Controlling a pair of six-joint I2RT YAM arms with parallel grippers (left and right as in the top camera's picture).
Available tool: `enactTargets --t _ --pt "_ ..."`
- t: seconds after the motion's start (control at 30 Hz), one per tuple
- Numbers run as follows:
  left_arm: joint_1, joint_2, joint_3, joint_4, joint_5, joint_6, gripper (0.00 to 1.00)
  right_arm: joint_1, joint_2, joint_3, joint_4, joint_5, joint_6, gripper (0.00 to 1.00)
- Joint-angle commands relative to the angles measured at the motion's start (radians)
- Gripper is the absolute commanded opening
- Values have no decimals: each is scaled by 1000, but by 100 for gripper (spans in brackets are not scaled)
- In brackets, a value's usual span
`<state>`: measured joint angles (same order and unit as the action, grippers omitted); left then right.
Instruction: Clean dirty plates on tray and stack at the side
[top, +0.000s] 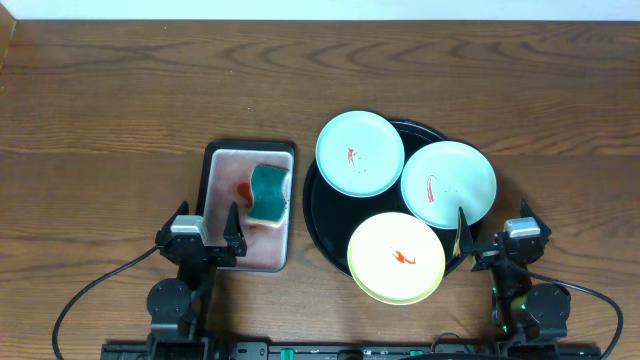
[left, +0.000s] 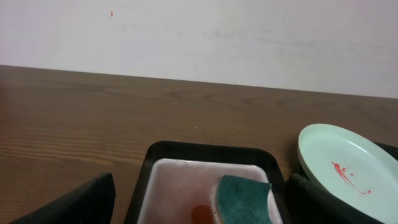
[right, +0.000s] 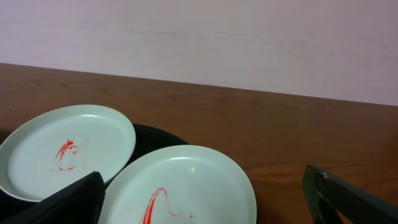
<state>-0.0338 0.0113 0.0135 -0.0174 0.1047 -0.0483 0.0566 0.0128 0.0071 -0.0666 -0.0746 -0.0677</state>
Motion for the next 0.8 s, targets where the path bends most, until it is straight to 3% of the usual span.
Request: enactTargets --t 0.0,0.5,0.77 --pt "-2 -1 -9 -42 18 6 87 3 0 -2 -2 -8 -5 99" --pt "-2 -1 -9 -42 21 4 87 3 0 -2 27 -70 16 99" --pt "-2 -1 57 27 279 -137 87 3 2 77 -26 -328 142 99"
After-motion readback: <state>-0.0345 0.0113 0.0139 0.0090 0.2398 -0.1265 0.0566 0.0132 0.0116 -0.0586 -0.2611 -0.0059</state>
